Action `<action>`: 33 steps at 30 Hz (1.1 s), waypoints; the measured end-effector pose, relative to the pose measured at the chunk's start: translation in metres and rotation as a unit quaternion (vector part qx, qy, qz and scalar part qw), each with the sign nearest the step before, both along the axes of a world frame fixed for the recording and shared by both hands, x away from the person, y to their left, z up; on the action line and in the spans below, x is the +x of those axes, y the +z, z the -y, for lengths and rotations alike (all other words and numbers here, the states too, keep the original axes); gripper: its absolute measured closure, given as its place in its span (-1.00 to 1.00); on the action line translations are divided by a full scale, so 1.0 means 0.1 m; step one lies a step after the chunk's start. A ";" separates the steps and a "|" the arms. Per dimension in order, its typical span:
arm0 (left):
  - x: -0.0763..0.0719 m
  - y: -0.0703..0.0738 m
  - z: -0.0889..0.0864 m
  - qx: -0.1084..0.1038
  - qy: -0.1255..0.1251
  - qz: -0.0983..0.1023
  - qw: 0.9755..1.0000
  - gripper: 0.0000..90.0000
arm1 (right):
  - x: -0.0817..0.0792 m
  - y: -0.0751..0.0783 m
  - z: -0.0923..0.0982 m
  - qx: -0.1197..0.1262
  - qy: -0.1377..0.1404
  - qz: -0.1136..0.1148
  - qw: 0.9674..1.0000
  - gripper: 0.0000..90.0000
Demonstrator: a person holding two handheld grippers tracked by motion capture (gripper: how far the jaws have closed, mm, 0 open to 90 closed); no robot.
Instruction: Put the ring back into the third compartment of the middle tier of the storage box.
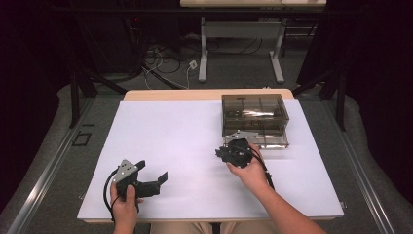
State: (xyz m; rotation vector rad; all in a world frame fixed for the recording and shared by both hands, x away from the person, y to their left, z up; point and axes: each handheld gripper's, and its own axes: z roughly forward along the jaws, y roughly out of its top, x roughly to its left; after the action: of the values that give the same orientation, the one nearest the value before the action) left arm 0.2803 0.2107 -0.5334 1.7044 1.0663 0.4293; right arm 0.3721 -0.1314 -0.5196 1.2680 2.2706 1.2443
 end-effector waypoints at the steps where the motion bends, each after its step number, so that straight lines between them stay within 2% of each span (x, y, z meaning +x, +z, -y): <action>1: 0.00 0.00 0.00 0.000 0.000 0.000 1.000 -0.99 | 0.00 0.00 0.00 0.000 0.000 0.000 1.000 0.69; 5: 0.00 0.00 0.00 0.000 0.000 -0.001 1.000 -0.99 | -0.01 0.03 0.02 0.008 -0.006 0.006 1.000 0.69; 16: 0.00 0.00 0.00 0.001 0.000 -0.001 1.000 -0.99 | -0.02 0.07 0.08 0.012 -0.014 0.016 1.000 0.69; 33: 0.01 -0.01 0.00 -0.001 0.000 -0.001 1.000 -0.99 | -0.01 0.15 0.24 0.020 -0.031 0.016 0.999 0.69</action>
State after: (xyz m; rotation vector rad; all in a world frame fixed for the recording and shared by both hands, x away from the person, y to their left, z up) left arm 0.2808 0.2104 -0.5341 1.7037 1.0674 0.4271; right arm 0.3712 -0.1559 -0.5048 1.3127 2.1768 1.2847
